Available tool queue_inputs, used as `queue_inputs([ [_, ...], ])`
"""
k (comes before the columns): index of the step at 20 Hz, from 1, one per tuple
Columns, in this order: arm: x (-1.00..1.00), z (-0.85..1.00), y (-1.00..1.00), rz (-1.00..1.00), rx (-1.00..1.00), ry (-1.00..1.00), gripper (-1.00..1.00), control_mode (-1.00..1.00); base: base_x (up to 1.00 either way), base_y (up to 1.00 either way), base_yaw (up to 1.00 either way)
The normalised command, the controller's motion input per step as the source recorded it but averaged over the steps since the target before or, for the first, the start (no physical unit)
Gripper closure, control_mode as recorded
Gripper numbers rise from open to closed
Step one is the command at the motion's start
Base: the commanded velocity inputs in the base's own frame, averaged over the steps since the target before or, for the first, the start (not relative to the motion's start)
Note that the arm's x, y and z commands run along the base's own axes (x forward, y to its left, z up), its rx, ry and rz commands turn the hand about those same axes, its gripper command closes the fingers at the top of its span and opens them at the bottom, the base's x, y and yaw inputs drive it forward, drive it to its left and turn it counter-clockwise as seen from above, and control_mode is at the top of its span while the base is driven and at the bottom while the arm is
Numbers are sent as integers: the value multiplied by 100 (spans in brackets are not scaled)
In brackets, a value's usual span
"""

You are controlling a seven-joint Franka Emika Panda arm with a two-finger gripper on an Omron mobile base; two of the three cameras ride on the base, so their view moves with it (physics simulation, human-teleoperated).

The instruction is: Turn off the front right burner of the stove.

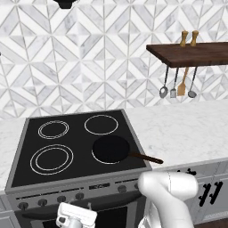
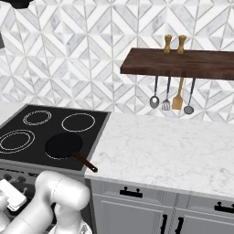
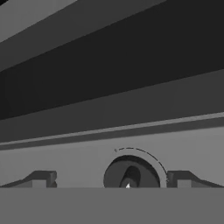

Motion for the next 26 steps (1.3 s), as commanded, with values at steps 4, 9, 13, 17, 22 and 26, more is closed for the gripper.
queue_inputs([
  [4,27,0,30,0,-2,1,-100,-100,0,0,0],
  [9,1,0,29,5,-3,0,-100,-100,0,0,0],
  [13,-10,2,16,11,-1,-6,-100,-100,0,0,0],
  [17,1,0,2,1,0,0,-100,-100,0,0,0],
  [22,1,10,0,0,0,0,-100,-100,0,0,0],
  [26,0,24,0,0,0,0,-100,-100,0,0,0],
])
